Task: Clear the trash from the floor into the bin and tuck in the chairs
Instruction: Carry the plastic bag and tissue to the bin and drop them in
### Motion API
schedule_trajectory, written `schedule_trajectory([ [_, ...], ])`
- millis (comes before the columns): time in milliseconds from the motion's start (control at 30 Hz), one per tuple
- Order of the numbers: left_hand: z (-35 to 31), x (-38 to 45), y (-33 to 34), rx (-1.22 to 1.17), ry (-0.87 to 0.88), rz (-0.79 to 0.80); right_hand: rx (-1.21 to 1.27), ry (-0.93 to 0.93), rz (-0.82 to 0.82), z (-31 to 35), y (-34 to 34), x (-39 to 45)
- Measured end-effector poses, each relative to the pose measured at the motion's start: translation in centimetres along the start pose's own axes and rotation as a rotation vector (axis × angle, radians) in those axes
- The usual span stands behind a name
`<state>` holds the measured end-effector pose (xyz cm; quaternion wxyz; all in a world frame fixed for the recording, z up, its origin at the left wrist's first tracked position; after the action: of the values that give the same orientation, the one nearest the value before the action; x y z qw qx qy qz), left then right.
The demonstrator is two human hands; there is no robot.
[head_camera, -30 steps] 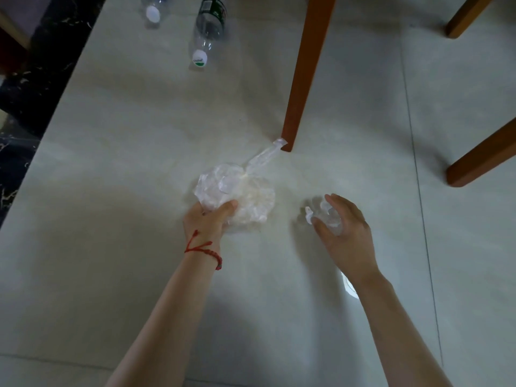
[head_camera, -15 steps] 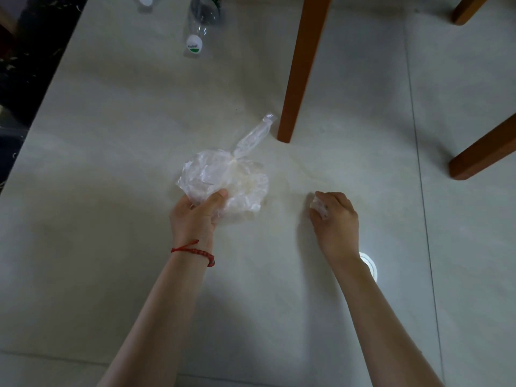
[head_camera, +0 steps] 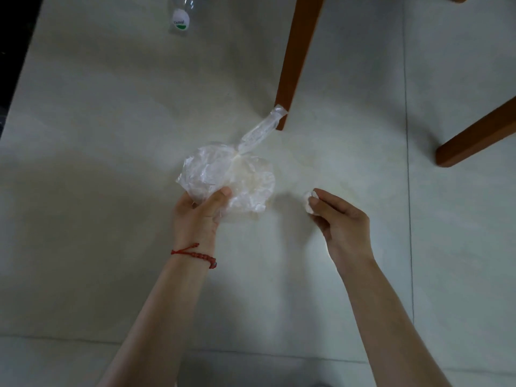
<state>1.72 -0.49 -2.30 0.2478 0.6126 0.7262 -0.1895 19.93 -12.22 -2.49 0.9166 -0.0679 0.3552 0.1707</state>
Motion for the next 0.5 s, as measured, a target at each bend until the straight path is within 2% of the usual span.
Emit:
schedule_trajectory([
  [233, -4.0, -4.4, -1.6, -0.043, -0.042, 0.047, 0.030, 0.045, 0.020, 4.7, 0.1, -5.7],
  [500, -11.9, -10.4, -3.4, -0.120, -0.074, 0.001, -0.001, 0.076, 0.053, 10.6, 0.4, -14.0],
])
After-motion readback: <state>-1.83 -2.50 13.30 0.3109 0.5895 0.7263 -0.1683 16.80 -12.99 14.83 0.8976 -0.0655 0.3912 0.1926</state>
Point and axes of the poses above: each hand's wrist, its own x-axis towards the middle knuckle, its own y-axis out of the palm, z = x × y, the point moved 4 cm from there along x, towards the middle knuckle, and after that the axes turned 13 degrees about -z, right-handed, at the moved point
